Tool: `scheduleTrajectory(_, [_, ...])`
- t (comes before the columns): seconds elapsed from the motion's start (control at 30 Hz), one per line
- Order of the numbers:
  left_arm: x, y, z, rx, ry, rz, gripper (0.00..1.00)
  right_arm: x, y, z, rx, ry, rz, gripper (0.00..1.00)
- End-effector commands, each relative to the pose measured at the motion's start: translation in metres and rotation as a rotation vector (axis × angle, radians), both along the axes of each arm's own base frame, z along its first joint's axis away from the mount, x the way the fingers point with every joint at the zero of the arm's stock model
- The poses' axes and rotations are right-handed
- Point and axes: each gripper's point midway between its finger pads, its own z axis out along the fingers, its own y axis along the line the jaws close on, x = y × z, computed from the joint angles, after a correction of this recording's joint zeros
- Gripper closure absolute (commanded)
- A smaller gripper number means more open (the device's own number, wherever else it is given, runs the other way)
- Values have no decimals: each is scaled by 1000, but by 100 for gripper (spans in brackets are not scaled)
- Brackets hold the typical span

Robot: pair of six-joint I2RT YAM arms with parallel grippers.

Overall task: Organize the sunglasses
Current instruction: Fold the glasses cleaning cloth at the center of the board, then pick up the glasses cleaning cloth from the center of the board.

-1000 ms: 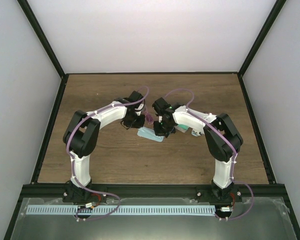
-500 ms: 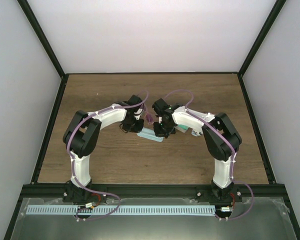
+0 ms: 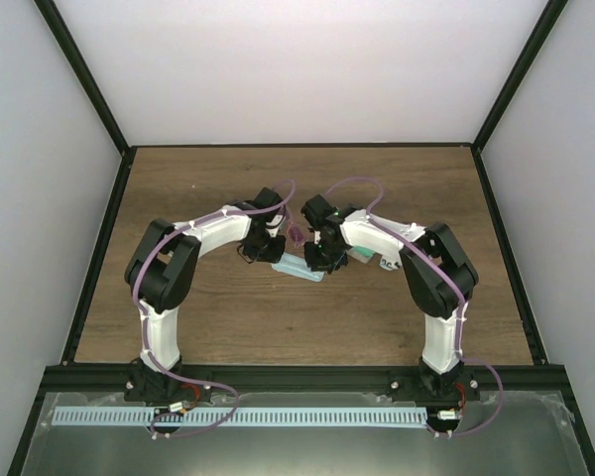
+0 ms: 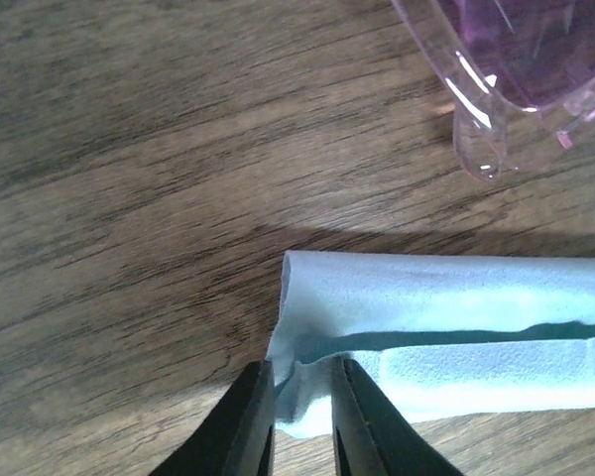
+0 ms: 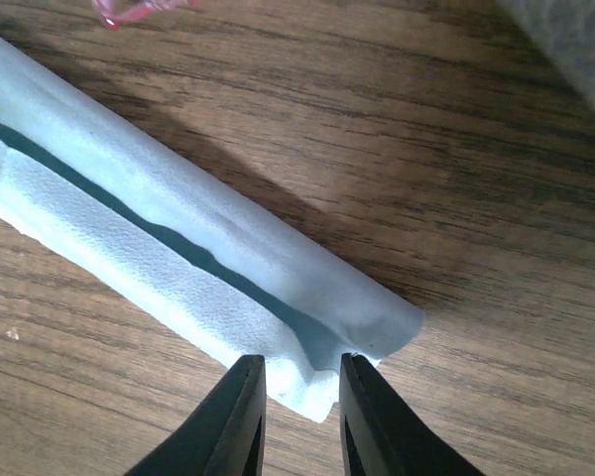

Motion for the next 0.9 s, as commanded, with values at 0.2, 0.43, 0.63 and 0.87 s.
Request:
scheduleTrajectory(0.2, [5, -6, 22, -46, -43, -11, 65, 12, 10, 28, 32, -57, 3, 77])
scheduleTrajectory(0.43, [8, -4, 34, -51, -76, 5, 61, 11, 4, 31, 22, -61, -64, 60])
scheduleTrajectory(0.63, [19, -9, 31, -44, -91, -12, 60, 9, 3, 36, 70, -68, -159, 51])
scheduleTrajectory(0.87, [8, -4, 5, -7, -28, -62, 61, 0, 2, 22, 93, -22, -221, 49])
